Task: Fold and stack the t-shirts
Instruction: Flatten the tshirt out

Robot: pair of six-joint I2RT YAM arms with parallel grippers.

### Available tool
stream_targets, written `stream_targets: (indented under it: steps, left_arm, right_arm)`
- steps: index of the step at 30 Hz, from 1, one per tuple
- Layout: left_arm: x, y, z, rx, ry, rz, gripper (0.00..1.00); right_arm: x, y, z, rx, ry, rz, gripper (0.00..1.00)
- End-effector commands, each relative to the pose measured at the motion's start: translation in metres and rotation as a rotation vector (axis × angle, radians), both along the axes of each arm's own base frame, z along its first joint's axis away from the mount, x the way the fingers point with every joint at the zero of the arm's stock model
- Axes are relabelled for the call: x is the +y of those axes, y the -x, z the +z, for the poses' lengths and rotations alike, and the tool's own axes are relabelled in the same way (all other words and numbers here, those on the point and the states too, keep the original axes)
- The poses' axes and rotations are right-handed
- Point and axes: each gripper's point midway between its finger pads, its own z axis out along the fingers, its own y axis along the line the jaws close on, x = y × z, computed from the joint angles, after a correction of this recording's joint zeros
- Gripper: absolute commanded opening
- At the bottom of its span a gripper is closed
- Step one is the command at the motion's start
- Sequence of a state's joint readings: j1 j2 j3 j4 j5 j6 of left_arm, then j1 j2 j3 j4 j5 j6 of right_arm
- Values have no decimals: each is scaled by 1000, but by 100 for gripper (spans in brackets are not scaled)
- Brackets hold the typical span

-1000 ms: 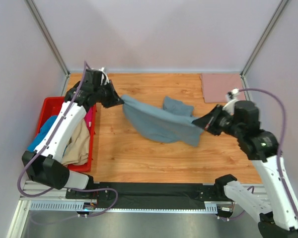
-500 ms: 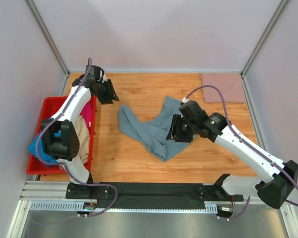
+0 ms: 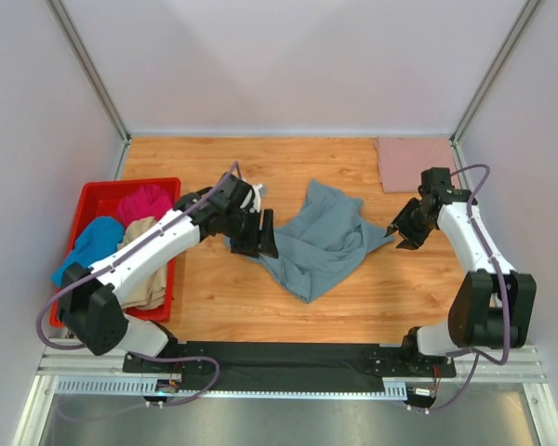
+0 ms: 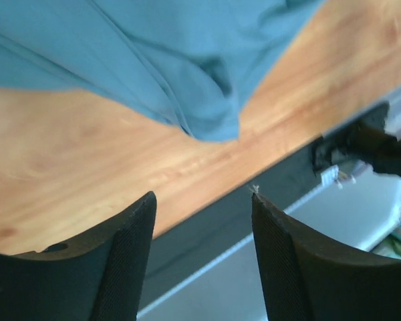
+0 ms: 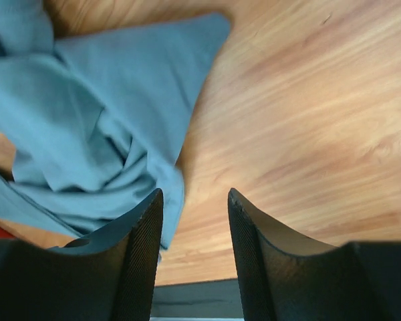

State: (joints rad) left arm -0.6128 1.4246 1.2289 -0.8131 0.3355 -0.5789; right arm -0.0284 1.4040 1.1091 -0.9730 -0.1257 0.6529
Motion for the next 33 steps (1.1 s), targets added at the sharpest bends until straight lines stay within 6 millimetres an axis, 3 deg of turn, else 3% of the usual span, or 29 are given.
stream_targets:
  steps: [1,4,8,13,18,21,23,24,25,26,27,28,29,30,31,33]
  left_arm:
    - [-41,20,5,88,164,-20,67]
    - [-71,31,-3,102,164,-121,70]
    - [-81,42,-35,174,79,-173,72]
    - [-90,51,-71,225,31,-182,74]
    - [-91,38,-98,211,-56,-170,75]
    - [-85,34,-108,214,-124,-176,70]
    - [-81,33,-112,213,-151,-175,60]
    - [-78,29,-116,195,-176,-167,50]
    - [-76,27,-117,188,-191,-164,23]
    - [-73,22,-117,181,-206,-156,10]
    - [-74,13,-116,163,-215,-147,0]
    - [-61,5,-116,184,-252,-118,0]
    - [-56,-3,-115,194,-266,-98,0]
    - [-59,-19,-99,171,-234,-76,0]
    - [-46,-34,-91,182,-237,-32,0]
    - [-37,-65,-53,93,-215,27,0]
  right_arm:
    - [-15,-26,-10,-39,-45,-40,45]
    - [-28,-34,-28,-8,-59,-94,46]
    - [-40,-52,-50,-33,-84,-137,50]
    - [-37,-72,-73,-35,-166,-184,51]
    - [-35,-81,-99,-15,-200,-218,52]
    - [-35,-87,-104,-18,-199,-218,51]
    - [-40,-87,-109,-3,-178,-220,41]
    - [-41,-87,-109,-1,-167,-213,34]
    - [-44,-91,-105,-9,-156,-213,26]
    - [-47,-88,-102,2,-146,-218,12]
    - [-49,-90,-97,-2,-144,-221,5]
    - [-53,-99,-78,-41,-135,-212,0]
    - [-56,-96,-67,-32,-134,-212,0]
    - [-59,-98,-54,-51,-119,-199,0]
    - [-65,-98,-21,-87,-88,-175,0]
    - [-76,-90,7,-98,-5,-165,0]
